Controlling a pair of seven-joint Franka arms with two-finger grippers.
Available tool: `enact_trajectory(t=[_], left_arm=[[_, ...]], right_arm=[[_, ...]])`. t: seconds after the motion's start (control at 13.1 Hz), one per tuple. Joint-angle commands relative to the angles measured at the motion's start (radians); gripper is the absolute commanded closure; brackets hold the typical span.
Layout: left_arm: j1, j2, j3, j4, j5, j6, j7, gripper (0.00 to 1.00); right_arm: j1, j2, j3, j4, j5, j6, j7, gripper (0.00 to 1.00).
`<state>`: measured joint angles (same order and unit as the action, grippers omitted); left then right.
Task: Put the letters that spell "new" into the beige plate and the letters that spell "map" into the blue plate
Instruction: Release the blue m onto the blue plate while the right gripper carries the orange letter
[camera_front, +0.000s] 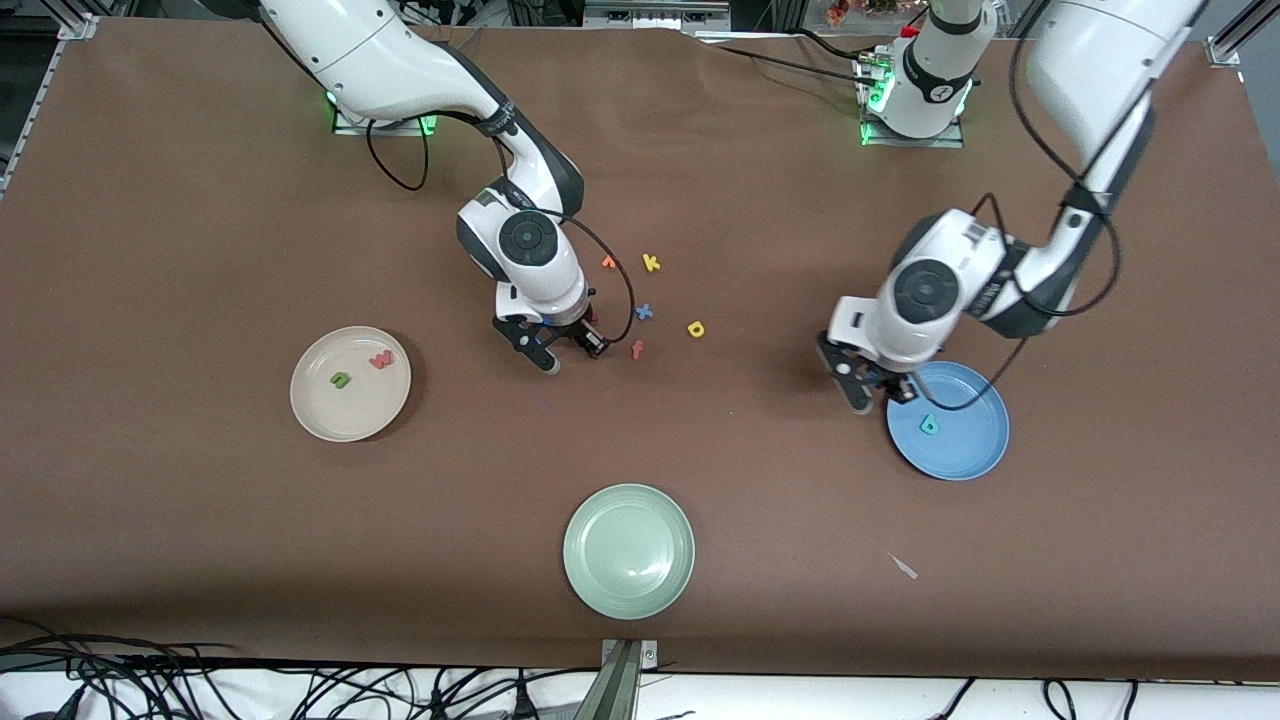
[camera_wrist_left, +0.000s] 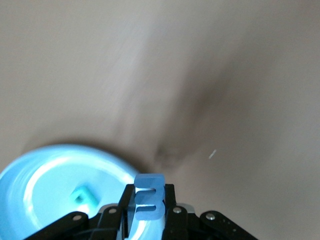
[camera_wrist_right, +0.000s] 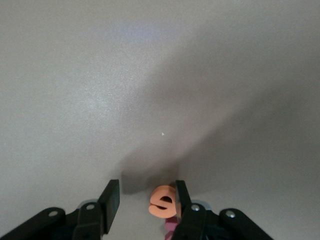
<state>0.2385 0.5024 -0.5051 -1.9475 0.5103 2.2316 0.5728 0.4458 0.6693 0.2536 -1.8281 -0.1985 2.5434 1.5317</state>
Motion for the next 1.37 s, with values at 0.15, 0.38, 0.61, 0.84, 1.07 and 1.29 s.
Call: enact_trajectory(t=[0.15, 0.38, 0.61, 0.84, 1.07, 1.29], left_arm=[[0.146, -0.008, -0.024, -0.01, 0.019, 0.002, 0.102, 0.92], [0.177, -0.013, -0.024, 0.016, 0.022, -0.003, 0.102, 0.01], [0.191, -0.045, -0.042, 0.044, -0.027, -0.053, 0.087, 0.0], [0.182, -0.058, -0.072, 0.111, -0.136, -0.185, -0.016, 0.0], [0.179, -0.064, -0.133, 0.113, -0.157, -0.223, -0.239, 0.0], [0.156, -0.051, -0.183, 0.101, -0.157, -0.236, -0.509, 0.0]], right_arm=[[0.004, -0.008, 0.001, -0.022, -0.012, -0.015, 0.016, 0.47], [0.004, -0.008, 0.003, -0.027, -0.012, -0.017, 0.031, 0.47], [0.005, -0.007, 0.003, -0.028, -0.01, -0.02, 0.035, 0.54], [0.011, -0.007, 0.003, -0.028, -0.009, -0.02, 0.035, 0.81], [0.016, -0.008, 0.004, -0.033, -0.01, -0.02, 0.027, 1.0], [0.016, -0.022, 0.004, -0.031, -0.013, -0.038, -0.017, 1.0]])
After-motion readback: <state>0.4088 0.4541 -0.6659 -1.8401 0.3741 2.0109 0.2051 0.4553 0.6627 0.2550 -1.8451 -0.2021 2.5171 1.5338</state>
